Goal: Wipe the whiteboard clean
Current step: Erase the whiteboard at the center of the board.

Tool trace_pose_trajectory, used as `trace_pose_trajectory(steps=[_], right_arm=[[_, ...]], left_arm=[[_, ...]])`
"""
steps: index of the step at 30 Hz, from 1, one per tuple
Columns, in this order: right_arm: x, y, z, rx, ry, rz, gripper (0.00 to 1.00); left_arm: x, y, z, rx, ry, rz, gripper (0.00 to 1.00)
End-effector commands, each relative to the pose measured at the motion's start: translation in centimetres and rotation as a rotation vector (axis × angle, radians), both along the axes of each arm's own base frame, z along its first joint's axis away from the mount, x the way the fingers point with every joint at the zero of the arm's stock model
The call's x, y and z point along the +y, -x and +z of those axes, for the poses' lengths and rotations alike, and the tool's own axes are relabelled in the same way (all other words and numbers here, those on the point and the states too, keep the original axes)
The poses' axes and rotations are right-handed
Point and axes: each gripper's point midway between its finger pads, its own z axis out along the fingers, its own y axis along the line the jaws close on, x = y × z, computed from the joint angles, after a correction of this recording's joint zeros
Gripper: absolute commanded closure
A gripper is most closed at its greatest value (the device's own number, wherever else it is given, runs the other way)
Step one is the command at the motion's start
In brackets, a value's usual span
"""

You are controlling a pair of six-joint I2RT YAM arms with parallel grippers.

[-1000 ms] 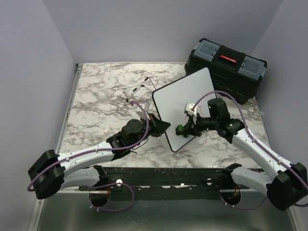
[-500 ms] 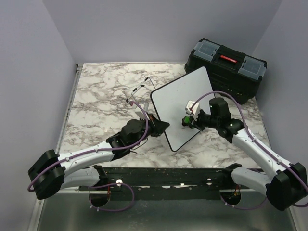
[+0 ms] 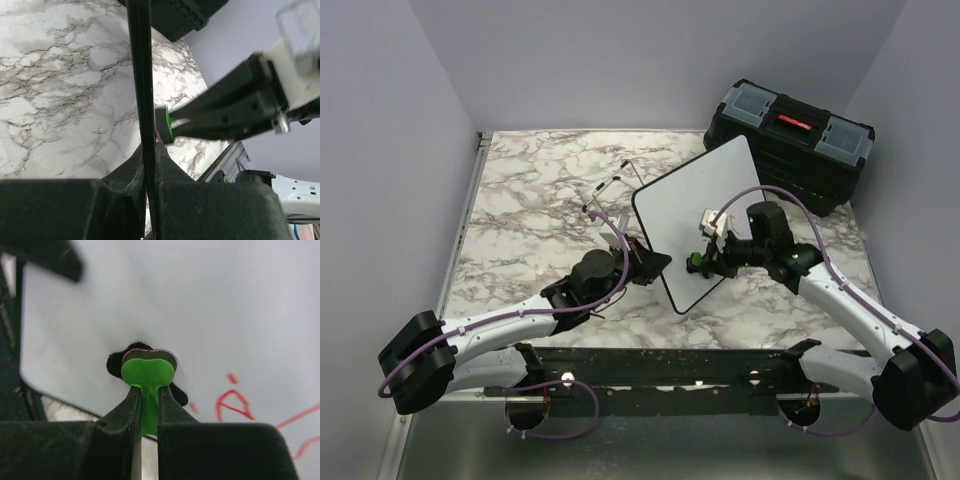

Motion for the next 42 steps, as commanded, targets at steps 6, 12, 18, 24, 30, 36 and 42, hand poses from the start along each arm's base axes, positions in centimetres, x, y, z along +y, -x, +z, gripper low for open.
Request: trace_pose_trajectory(steps=[6,12,18,24,30,36,42], right_arm=[[-4.3,-5.4,-0.1,-0.219,0.155,-0.295,0.99],[-2.5,5.3,-4.4,0.019,0.142,0.249,0.99],[-0.5,2.3,-1.7,0.002,0.074,0.163,0.99],[-4.2,-8.5,1.6,-0.198,0.219,-0.366,0.99],[0.8,-6.3,4.9,-0.187,-0.044,-0.16,0.99],[2.4,2.3,1.5,0.016,-0.056,0.279,1.0],[-2.9,1.7,-5.2,0.127,0.251,0.085,0.99]], left_arm=[[-1.4,1.3,6.0,-0.095,0.178,-0.08,1.0],[-1.6,1.3,6.0,-0.095,0.182,-0.088,1.0],[-1.6,1.3,5.9,-0.091,0.183,-0.087,1.0],[-1.5,1.3,6.2,-0.093,0.185,-0.085,1.0],[-2.0,1.4,6.2,-0.093,0.187,-0.103,1.0],[-2.0,1.4,6.4,-0.1,0.187,-0.104,1.0],[-2.2,1.4,6.7,-0.107,0.189,-0.112,1.0]])
